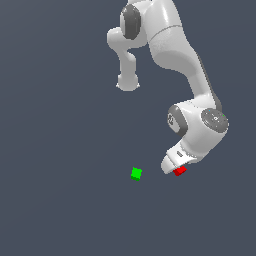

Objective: Stack the red cube on top of the green cube.

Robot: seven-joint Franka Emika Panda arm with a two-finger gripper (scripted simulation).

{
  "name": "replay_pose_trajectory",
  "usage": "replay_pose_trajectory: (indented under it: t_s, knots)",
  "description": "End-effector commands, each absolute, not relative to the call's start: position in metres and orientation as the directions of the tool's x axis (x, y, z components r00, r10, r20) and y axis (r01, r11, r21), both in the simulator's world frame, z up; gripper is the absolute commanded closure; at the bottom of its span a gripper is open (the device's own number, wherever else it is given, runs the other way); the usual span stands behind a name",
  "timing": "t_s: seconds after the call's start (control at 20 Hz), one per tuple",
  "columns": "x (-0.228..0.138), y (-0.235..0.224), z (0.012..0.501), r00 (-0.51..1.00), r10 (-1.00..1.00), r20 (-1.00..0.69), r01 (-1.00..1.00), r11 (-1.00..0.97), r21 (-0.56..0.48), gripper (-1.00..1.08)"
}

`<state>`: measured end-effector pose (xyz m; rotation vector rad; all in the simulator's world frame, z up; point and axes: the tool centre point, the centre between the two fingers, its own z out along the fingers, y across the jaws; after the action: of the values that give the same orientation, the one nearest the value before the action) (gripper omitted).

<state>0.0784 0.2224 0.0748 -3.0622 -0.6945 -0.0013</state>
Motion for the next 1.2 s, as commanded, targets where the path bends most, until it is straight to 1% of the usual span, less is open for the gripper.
replay_pose_trajectory:
  t_s: [0.0, 0.4, 0.85, 1.15]
  knots:
    - [0.079, 0.23, 0.072, 0.896, 0.445, 0.001, 0.445, -0.896, 0.0, -0.92]
    - [0.079, 0.233, 0.067, 0.893, 0.451, 0.0, 0.451, -0.893, -0.001, -0.92]
    - [0.078, 0.233, 0.026, 0.892, 0.453, 0.0, 0.453, -0.892, 0.0, -0.92]
    - [0.08, 0.234, 0.02, 0.891, 0.454, 0.0, 0.454, -0.891, 0.0, -0.92]
